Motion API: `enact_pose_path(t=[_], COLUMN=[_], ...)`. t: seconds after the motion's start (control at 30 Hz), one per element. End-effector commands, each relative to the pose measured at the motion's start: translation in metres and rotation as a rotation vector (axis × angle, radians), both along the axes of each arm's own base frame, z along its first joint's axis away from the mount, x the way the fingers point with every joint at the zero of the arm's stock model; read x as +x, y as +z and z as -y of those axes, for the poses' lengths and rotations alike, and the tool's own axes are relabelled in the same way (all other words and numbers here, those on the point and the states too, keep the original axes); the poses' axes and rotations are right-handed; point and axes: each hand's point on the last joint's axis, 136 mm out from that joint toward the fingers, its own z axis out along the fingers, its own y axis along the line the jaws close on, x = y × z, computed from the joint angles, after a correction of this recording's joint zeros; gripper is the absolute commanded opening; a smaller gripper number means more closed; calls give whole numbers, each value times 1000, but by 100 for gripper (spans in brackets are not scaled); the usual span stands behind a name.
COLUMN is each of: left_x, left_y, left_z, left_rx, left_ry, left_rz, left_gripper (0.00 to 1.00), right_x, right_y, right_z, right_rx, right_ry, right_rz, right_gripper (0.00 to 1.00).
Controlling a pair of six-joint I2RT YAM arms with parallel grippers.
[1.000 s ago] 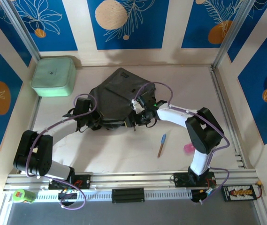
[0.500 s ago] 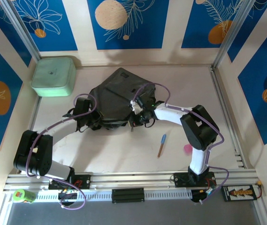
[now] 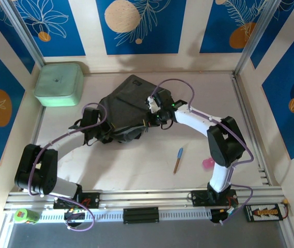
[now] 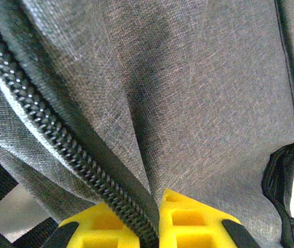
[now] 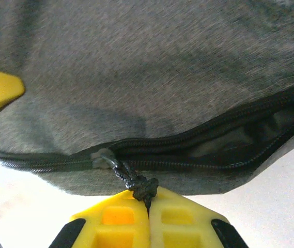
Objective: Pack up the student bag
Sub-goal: Zip the student bag at the center of the table.
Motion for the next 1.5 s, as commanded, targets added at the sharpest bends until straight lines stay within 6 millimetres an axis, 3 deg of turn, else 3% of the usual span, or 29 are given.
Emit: enact_pose_path(t=[0.0, 0.37, 0.8, 1.03, 1.13, 1.2, 1.33, 1.47], left_x=[-16, -15, -28, -51, -72, -88, -105, -93], left_y=[-11, -12, -13, -8, -3, 0, 10, 47], left_z=[-13, -12, -14, 4, 13, 18, 12, 7], left_rx=[50, 33, 49, 9, 36, 58, 119, 207], left_ry=[-7, -15, -54, -120, -163, -192, -227, -290], left_rz=[-56, -53, -71, -106, -127, -139, -129, -12], left_gripper=[0, 0, 0, 2, 9, 24, 44, 57], right_x=[15, 7, 54, 62, 54, 48, 31, 30], right_y=[-12, -36, -39, -24, -24, -24, -25, 3], right_z=[31, 71, 120, 117, 122, 128, 126, 120], right_rx=[-111, -255, -394, -327, -297, -272, -191, -94], right_ry=[-136, -271, -478, -470, -449, -435, -356, -332], right_rz=[-70, -236, -195, -167, -172, -179, -195, -136], right_gripper=[0, 0, 0, 0, 0, 0, 0, 35])
